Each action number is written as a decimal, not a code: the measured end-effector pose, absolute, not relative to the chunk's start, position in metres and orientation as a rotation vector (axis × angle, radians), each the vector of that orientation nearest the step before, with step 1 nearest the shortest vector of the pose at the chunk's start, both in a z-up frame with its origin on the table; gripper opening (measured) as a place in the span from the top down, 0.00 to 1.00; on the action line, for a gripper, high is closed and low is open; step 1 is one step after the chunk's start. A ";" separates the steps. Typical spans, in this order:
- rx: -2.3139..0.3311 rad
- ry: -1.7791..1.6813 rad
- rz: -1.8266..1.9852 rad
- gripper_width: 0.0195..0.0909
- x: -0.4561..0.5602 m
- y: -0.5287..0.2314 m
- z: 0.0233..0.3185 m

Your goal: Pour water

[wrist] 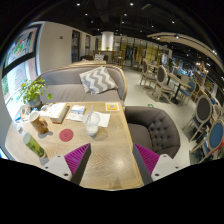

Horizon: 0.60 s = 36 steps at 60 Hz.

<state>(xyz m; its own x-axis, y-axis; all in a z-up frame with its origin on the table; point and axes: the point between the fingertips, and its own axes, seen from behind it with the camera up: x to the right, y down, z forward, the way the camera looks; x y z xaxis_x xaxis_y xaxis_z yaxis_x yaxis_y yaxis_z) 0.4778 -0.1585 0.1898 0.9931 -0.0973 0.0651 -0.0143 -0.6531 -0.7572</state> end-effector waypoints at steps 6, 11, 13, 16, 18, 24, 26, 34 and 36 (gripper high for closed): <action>-2.288 0.080 -0.120 0.08 0.468 -0.166 0.186; -2.294 0.067 -0.131 0.08 0.458 -0.181 0.183; -2.298 0.064 -0.135 0.08 0.450 -0.184 0.181; -2.306 0.061 -0.130 0.08 0.438 -0.192 0.177; -2.313 0.062 -0.126 0.08 0.429 -0.198 0.173; -2.337 0.055 -0.111 0.08 0.397 -0.217 0.160; -2.351 0.051 -0.113 0.08 0.385 -0.225 0.154; -2.392 0.038 -0.084 0.07 0.327 -0.256 0.131; -2.393 0.031 -0.068 0.08 0.310 -0.261 0.126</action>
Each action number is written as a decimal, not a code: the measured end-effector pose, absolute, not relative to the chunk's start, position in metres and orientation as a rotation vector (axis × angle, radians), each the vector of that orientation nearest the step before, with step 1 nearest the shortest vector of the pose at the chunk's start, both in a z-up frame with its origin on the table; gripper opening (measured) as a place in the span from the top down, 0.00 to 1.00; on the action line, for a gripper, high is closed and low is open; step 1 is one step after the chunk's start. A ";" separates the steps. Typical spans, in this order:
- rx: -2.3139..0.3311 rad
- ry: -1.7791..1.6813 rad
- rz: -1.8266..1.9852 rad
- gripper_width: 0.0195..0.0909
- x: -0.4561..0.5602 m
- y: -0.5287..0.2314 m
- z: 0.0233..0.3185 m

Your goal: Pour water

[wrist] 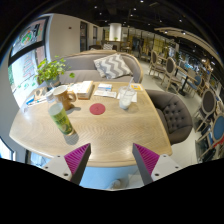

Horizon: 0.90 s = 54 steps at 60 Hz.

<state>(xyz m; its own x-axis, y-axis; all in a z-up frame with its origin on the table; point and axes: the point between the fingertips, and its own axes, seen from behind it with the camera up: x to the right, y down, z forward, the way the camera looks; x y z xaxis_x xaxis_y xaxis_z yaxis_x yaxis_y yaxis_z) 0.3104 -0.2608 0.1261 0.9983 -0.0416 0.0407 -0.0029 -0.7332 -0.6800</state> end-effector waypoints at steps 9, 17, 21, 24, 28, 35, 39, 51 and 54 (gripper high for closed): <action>-2.367 -0.034 -0.031 0.07 0.238 -0.268 0.105; -2.312 -0.080 0.031 0.07 0.179 -0.248 0.095; -2.268 -0.089 0.066 0.07 0.155 -0.229 0.094; -2.236 -0.094 0.075 0.07 0.141 -0.212 0.091; -2.201 -0.089 0.076 0.07 0.131 -0.189 0.088; -2.127 -0.053 0.073 0.07 0.117 -0.144 0.085; -2.093 -0.038 0.067 0.07 0.115 -0.122 0.081; -2.041 -0.035 0.063 0.52 0.106 -0.092 0.065; -2.030 -0.043 0.045 0.54 0.107 -0.092 0.067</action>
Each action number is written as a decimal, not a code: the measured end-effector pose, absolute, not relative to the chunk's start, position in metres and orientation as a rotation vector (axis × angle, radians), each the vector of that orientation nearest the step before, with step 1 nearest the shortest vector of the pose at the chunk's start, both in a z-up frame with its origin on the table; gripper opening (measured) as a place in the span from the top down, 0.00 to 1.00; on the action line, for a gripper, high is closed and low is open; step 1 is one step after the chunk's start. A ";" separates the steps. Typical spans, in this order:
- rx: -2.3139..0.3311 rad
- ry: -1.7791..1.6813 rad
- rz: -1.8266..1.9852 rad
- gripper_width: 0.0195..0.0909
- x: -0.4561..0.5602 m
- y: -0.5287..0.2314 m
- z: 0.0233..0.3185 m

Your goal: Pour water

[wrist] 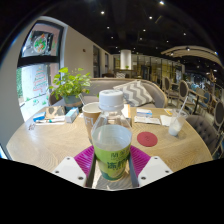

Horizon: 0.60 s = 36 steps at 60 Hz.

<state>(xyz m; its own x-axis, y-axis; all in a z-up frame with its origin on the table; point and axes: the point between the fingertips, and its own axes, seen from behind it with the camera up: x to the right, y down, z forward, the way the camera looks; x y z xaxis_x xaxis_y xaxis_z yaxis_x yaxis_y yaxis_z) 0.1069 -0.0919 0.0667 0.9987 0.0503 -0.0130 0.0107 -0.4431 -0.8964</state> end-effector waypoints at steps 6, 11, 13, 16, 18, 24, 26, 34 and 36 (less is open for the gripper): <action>-2.035 -0.053 0.049 0.63 0.104 -0.094 0.067; -2.045 -0.105 0.006 0.71 0.101 -0.095 0.070; -2.053 -0.134 -0.008 0.74 0.099 -0.097 0.073; -2.063 -0.167 -0.030 0.75 0.100 -0.098 0.080; -2.073 -0.191 -0.063 0.74 0.102 -0.096 0.083; -2.058 -0.244 -0.160 0.75 0.119 -0.083 0.112; -2.052 -0.267 -0.208 0.75 0.128 -0.078 0.124; -1.978 -0.387 -0.479 0.74 0.169 -0.039 0.176; -1.958 -0.432 -0.556 0.74 0.178 -0.027 0.186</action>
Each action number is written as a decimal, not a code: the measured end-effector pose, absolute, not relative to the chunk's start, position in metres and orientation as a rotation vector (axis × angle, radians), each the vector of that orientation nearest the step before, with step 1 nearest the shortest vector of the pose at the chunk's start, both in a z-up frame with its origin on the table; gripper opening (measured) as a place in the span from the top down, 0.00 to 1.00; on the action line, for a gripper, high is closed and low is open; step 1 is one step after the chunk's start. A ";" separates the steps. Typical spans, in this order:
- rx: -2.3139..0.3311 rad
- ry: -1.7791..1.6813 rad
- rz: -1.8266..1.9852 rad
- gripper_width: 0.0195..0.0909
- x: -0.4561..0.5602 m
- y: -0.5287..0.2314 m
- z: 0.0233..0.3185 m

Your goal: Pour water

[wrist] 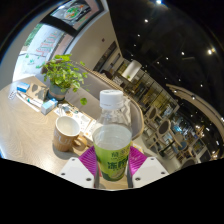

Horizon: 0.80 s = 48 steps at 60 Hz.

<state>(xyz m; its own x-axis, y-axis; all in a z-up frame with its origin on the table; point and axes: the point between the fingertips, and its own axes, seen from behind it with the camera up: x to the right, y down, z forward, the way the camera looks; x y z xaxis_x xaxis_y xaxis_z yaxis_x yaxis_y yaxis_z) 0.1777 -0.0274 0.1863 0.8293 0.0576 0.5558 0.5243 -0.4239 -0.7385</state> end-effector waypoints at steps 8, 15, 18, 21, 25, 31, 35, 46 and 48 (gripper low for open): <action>-1.842 -0.651 -0.860 0.74 0.199 0.020 0.220; -1.685 -0.901 -1.130 0.75 0.197 0.057 0.233; -1.601 -1.014 -1.236 0.75 0.193 0.066 0.236; -1.492 -1.134 -1.331 0.75 0.182 0.077 0.239; -1.326 -1.280 -1.447 0.75 0.166 0.088 0.240; -1.180 -1.455 -1.594 0.75 0.157 0.097 0.229; -1.137 -1.537 -1.660 0.75 0.157 0.104 0.220; -1.015 -1.658 -1.699 0.75 0.145 0.108 0.207; -1.031 -1.655 -1.692 0.75 0.147 0.108 0.207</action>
